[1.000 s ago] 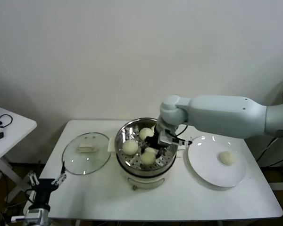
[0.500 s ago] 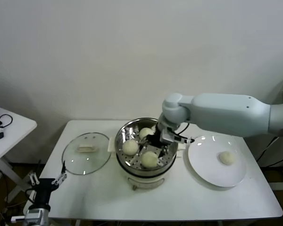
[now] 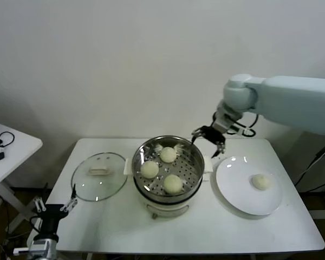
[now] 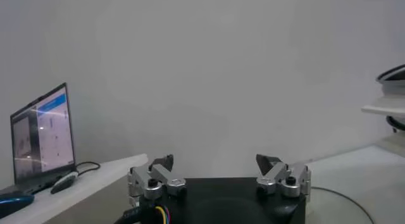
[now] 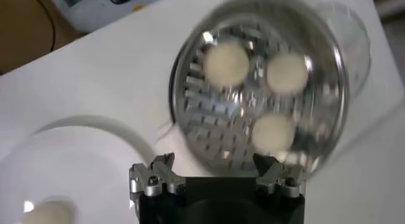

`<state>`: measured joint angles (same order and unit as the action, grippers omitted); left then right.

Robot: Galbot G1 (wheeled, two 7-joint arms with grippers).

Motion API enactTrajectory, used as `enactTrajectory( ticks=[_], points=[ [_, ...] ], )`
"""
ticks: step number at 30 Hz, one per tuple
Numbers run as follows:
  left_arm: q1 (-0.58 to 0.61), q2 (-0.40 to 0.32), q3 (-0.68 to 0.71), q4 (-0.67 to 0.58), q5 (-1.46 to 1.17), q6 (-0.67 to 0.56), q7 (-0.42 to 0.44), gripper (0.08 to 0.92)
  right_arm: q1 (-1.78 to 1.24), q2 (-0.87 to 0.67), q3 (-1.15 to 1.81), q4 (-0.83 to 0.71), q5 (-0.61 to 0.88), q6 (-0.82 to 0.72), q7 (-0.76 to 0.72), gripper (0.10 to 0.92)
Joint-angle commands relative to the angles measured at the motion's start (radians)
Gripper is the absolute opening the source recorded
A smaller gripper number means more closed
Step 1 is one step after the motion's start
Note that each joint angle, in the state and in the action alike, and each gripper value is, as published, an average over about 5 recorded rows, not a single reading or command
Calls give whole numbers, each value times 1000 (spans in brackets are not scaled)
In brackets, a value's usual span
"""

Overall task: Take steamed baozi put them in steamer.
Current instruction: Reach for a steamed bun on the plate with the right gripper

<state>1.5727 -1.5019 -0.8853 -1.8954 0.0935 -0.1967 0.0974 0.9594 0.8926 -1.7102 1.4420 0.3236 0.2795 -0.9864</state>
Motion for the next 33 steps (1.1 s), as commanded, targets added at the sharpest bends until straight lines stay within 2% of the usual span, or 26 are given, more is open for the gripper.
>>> enactTrajectory(
  ticks=[1,8,17,25,33],
  points=[
    [5,3,5,0,-12,-2,-3,823,80,-241,-187,-49,83,-389,68,823],
    [9,3,19,-8,-5,-3,-3,823,-69,-398,-172,-71,0,-415,65,823],
    [15,0,13,-7,-4,-10,-5,823,-422,-472,117,-178,-104,-399,68,823],
    [27,-13,11,-5,-5,-16,-6,823,-678,-420,366,-330,-176,-351,68,823],
    [30,-25,11,-2,10,-16,-7,823,-788,-332,503,-441,-199,-319,74,823]
  ],
)
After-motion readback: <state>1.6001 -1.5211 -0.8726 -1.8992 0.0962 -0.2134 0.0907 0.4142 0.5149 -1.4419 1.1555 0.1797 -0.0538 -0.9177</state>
